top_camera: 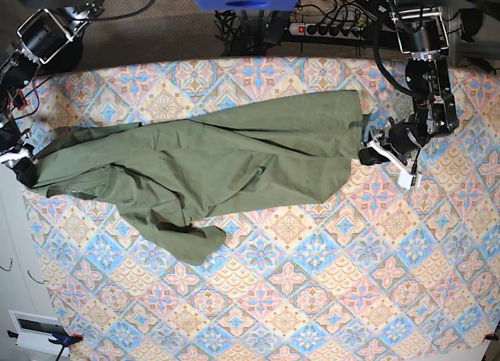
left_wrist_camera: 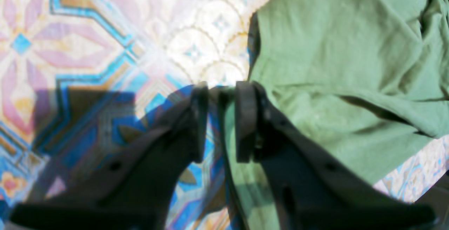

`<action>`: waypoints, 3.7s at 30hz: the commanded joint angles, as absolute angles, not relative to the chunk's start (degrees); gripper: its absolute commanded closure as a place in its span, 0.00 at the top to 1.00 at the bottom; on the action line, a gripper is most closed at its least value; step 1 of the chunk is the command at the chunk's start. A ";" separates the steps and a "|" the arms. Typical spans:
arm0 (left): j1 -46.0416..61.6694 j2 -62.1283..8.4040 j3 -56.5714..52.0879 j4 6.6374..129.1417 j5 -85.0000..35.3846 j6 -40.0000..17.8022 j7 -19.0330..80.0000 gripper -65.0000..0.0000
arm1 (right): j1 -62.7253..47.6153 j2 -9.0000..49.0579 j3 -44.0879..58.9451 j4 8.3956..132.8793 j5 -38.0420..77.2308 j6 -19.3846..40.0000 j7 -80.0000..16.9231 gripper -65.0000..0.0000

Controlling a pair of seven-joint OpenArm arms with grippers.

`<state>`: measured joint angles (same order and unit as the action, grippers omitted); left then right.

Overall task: Layout the t-shirt on the table in an organized manner, then fold the t-shirt properly
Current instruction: 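Adjust the left gripper's grip on the t-shirt edge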

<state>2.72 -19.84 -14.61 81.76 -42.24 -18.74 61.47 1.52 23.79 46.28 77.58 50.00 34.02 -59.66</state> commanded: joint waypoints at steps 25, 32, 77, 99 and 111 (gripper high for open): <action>2.51 -24.31 -7.52 77.05 -44.26 -19.12 57.98 0.53 | 2.24 25.54 46.64 78.81 51.56 34.33 -58.15 0.01; 2.68 -24.66 -7.43 76.62 -44.79 -19.03 56.31 0.53 | 2.24 25.54 46.64 78.73 51.56 34.33 -58.15 0.01; 8.48 -28.44 -3.74 82.51 -45.14 -19.12 56.48 0.43 | 2.15 25.54 46.64 78.81 51.56 34.33 -58.15 0.01; 13.32 -35.21 6.73 89.27 -45.23 -19.30 59.74 0.62 | 2.15 25.45 46.64 78.73 51.56 34.33 -58.15 0.01; 14.11 -34.86 6.37 89.63 -45.14 -19.30 59.30 0.12 | 2.15 24.48 46.64 78.81 51.56 34.33 -58.15 0.01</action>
<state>13.34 -34.89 6.02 89.73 -45.08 -18.90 55.44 1.41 23.14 46.30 77.62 50.02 34.02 -59.57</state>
